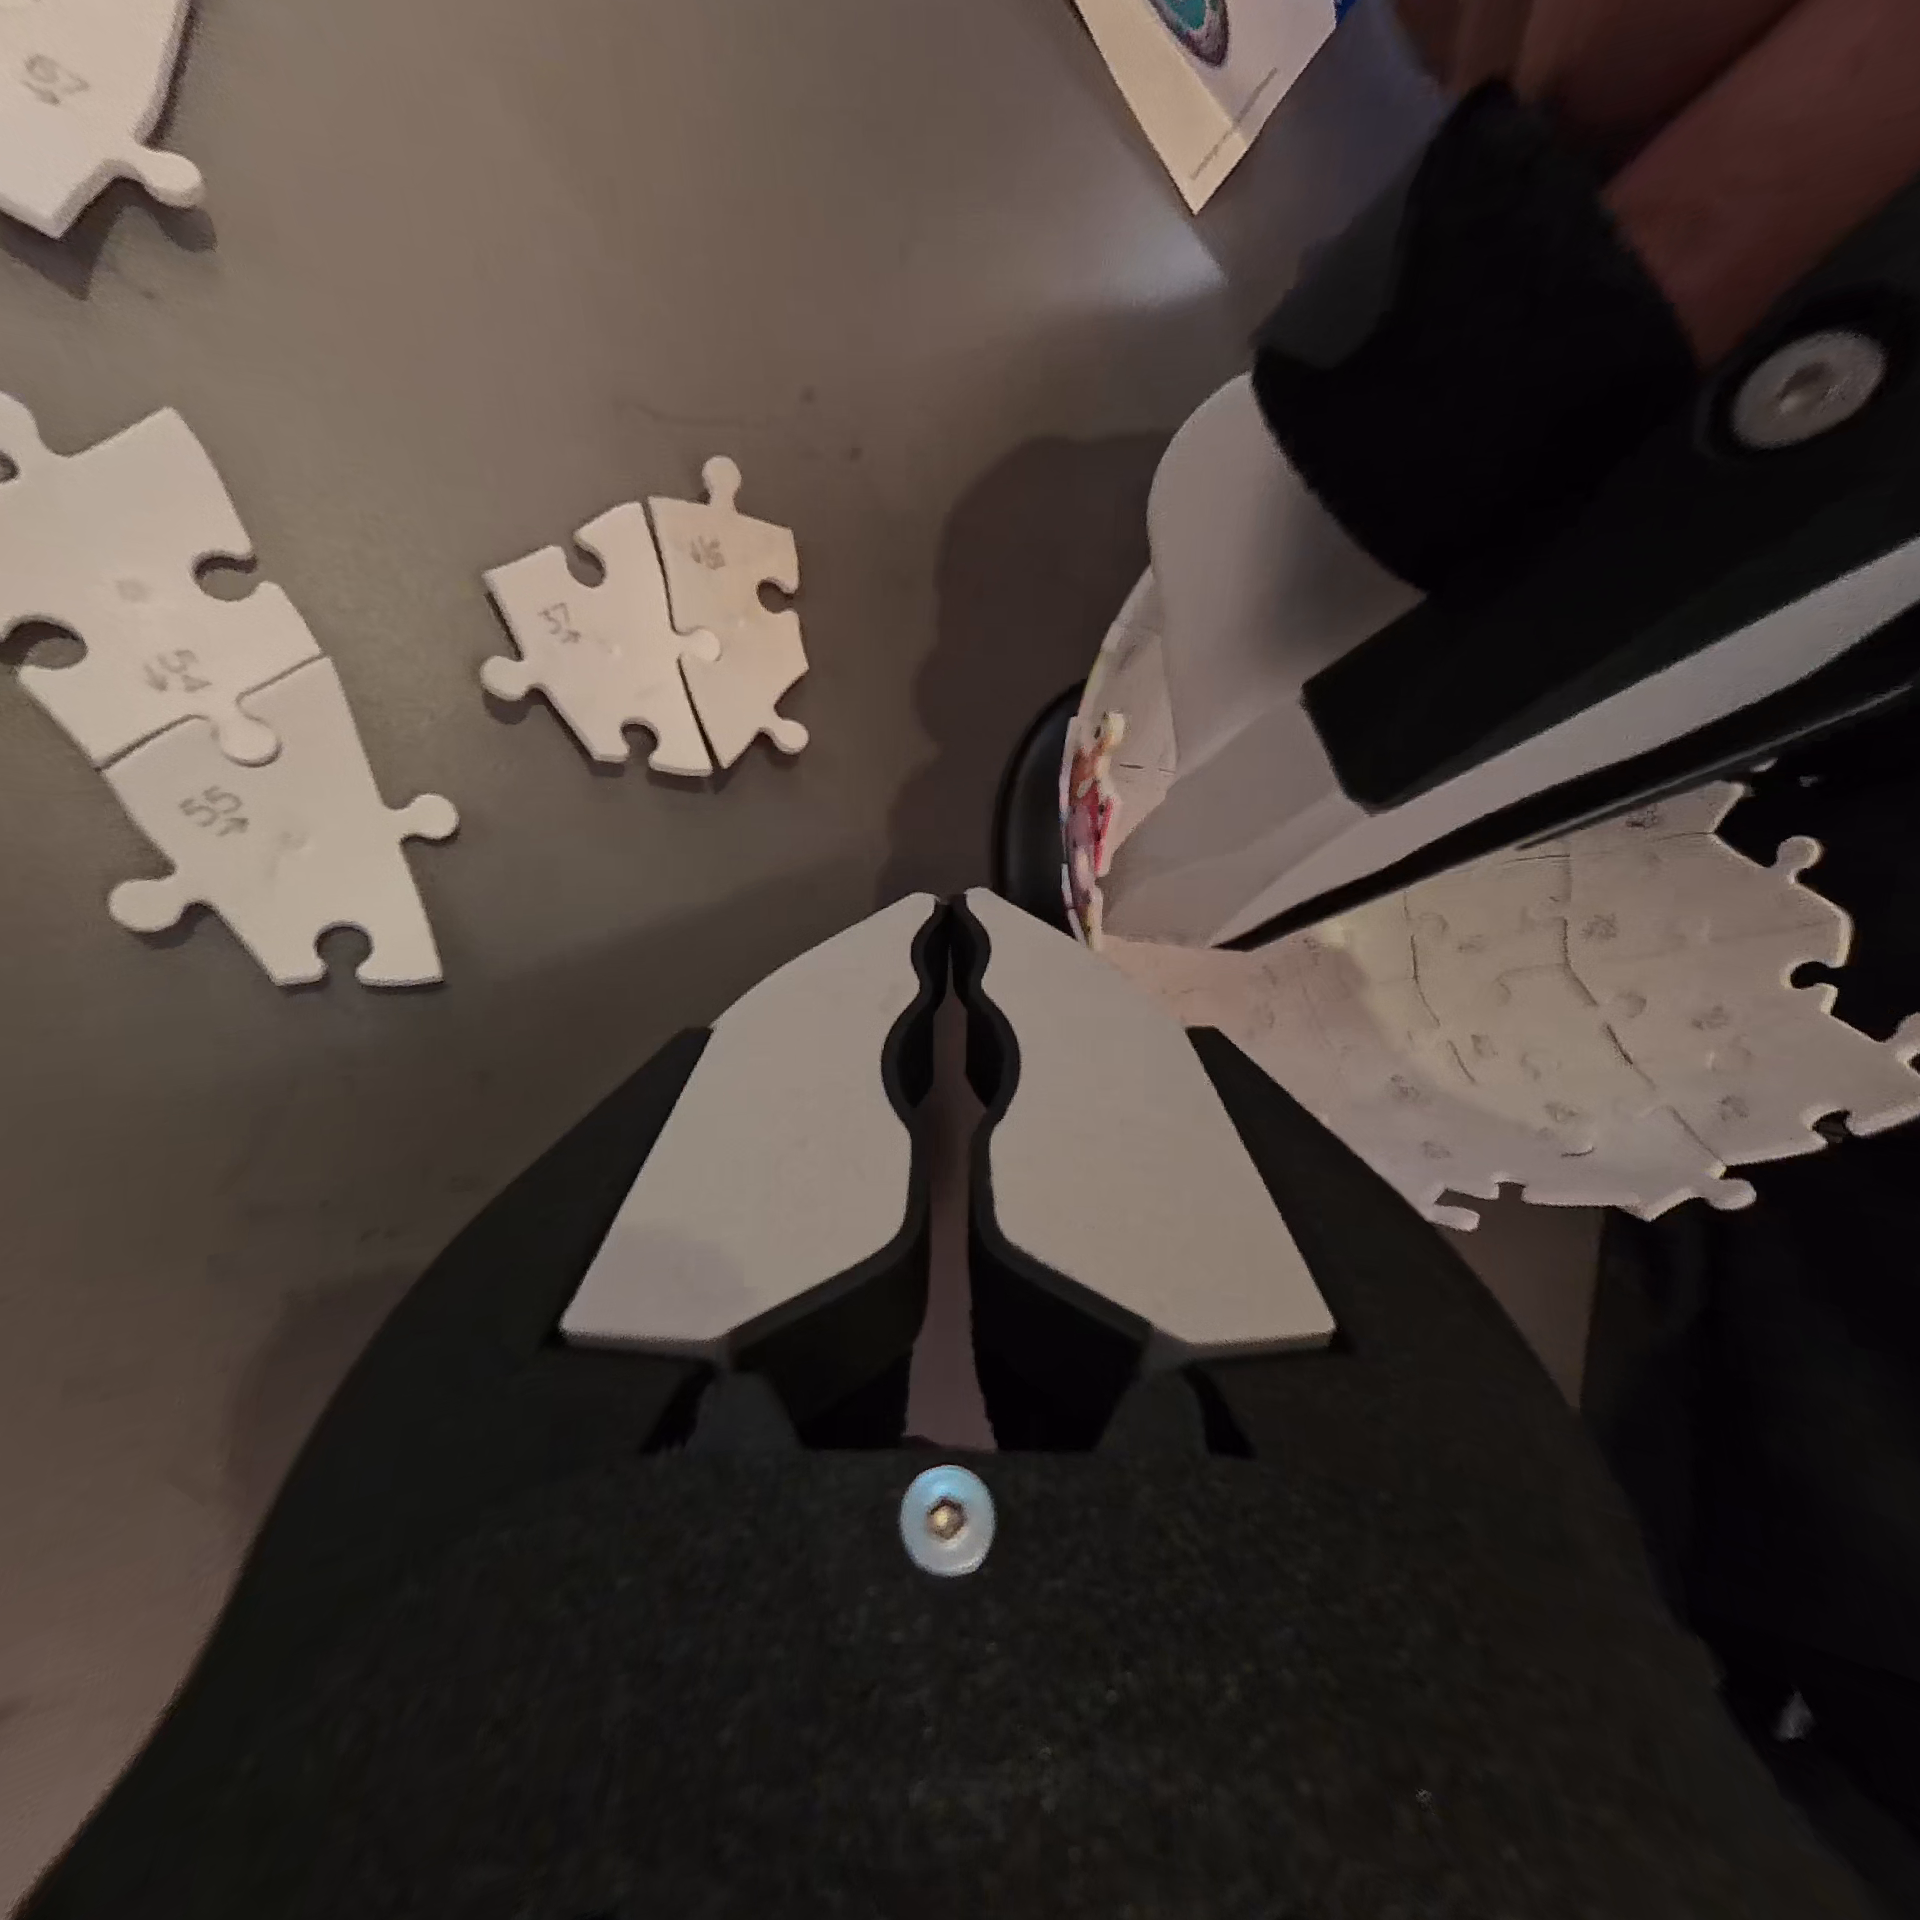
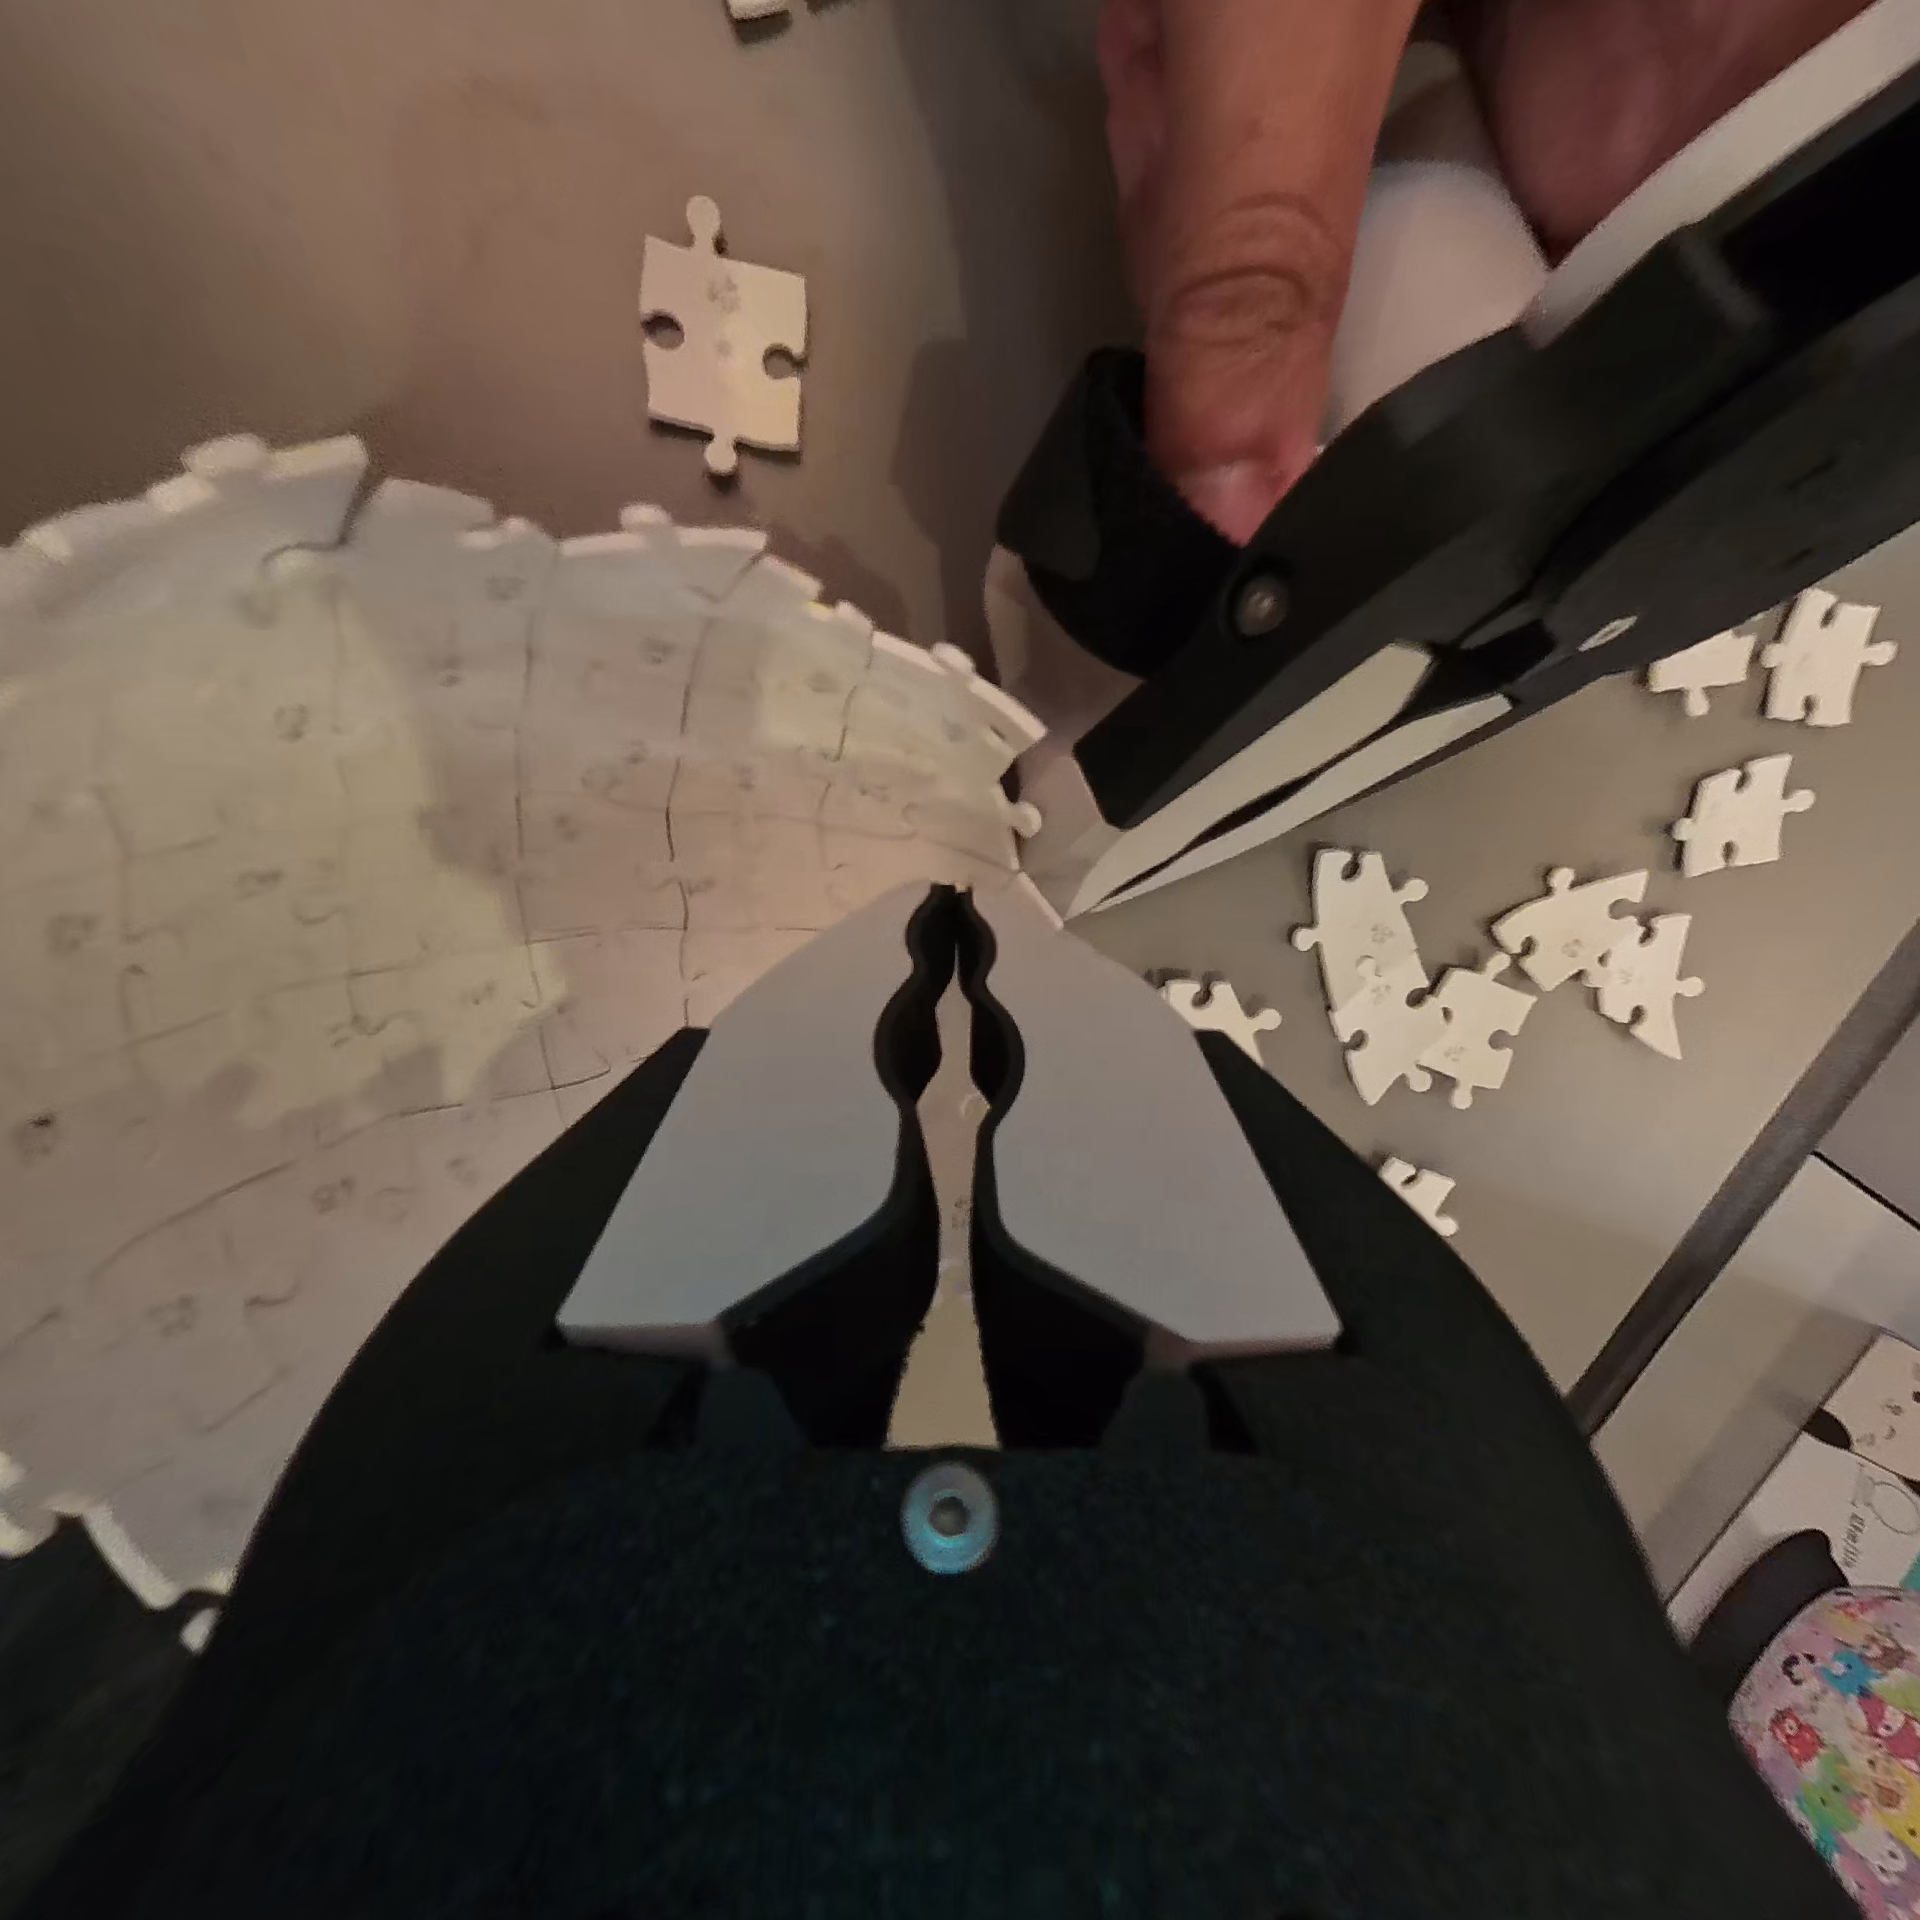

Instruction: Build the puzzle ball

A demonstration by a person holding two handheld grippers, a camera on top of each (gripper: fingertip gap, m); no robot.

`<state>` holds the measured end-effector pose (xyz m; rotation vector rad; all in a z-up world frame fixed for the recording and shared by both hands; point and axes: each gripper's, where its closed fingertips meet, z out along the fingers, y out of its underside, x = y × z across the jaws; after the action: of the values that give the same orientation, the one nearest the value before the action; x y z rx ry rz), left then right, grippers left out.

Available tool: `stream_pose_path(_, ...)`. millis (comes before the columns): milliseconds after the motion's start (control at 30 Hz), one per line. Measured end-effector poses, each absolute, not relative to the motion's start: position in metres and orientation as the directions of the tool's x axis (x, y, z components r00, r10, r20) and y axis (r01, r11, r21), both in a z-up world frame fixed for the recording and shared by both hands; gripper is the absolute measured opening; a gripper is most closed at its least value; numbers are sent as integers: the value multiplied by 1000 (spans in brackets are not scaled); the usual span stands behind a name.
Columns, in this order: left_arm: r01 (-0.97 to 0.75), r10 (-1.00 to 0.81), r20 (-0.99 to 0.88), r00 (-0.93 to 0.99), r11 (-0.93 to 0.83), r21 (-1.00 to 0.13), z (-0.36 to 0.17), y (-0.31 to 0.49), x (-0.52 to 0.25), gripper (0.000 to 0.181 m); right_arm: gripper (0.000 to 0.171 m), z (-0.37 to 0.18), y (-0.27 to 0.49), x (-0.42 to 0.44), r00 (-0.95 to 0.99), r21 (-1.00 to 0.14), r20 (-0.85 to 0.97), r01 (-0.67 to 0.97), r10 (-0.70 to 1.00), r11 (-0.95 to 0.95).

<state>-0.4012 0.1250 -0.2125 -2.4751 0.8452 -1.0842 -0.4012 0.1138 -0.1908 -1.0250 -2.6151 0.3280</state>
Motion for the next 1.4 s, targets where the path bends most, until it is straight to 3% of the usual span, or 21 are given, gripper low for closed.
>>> stream_pose_path(300,-353,-608,572,551,-791,-500,-208,129,-408,0,0,-154,127,-392,-631,-416,201,638,749,648)
stream_pose_path(400,-360,-613,569,548,-787,-501,-208,127,-406,0,0,-149,114,-387,-636,-478,90,648,767,593)
stream_pose_path(633,-366,-601,574,555,-797,-481,-213,128,-405,0,0,-199,114,-390,-668,-237,76,709,741,664)
stream_pose_path(767,-373,-610,582,538,-791,-485,-211,127,-398,0,0,-198,114,-392,-671,-209,109,706,734,676)
stream_pose_path(1000,-359,-595,591,545,-802,-477,-213,130,-401,0,0,-167,113,-395,-670,-263,123,690,732,675)
stream_pose_path(1133,-354,-591,578,562,-804,-478,-214,132,-404,0,0,-186,108,-390,-699,-179,34,699,714,693)
stream_pose_path(1400,-384,-608,578,544,-793,-472,-215,126,-401,0,0,-195,109,-393,-706,-173,43,692,707,701)
